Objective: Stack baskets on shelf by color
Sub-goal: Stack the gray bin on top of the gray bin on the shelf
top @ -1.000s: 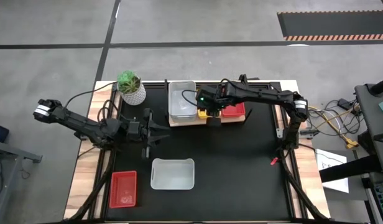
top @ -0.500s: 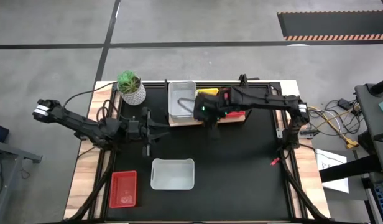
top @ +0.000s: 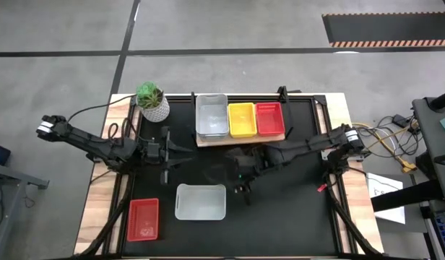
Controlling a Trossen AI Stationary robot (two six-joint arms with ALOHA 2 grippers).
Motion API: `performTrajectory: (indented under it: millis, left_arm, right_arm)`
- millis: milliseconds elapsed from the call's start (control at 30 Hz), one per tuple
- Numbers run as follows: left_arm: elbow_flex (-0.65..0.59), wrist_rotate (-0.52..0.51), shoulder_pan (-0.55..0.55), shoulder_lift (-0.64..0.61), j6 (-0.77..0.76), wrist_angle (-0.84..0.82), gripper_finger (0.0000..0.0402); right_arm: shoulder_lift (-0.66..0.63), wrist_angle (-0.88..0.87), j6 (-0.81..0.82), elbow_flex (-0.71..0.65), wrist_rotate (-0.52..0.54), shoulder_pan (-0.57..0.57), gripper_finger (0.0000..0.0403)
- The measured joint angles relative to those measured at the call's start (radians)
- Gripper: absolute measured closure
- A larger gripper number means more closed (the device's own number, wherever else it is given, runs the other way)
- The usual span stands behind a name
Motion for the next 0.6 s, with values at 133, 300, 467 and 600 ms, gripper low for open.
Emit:
performTrajectory:
  millis: [133,300,467,600]
  left_arm:
    - [0.0,0.0,0.0,-0.028,-0.018,-0.066,0.0301]
    - [-0.001,0.0,0.0,-0.048,-0.027,-0.091,0.0301]
    - [-0.003,0.0,0.0,-0.053,-0.027,-0.098,0.0301]
    - [-0.003,0.0,0.0,-0.053,-0.026,-0.105,0.0301]
  right_arm:
    - [0.024,0.08,-0.13,-0.031,0.003,0.037,0.0253]
    - [0.107,0.103,-0.373,-0.029,0.002,0.062,0.0223]
    - [0.173,0.103,-0.583,-0.028,0.003,0.063,0.0221]
    - [0.218,0.119,-0.691,-0.028,0.003,0.05,0.0228]
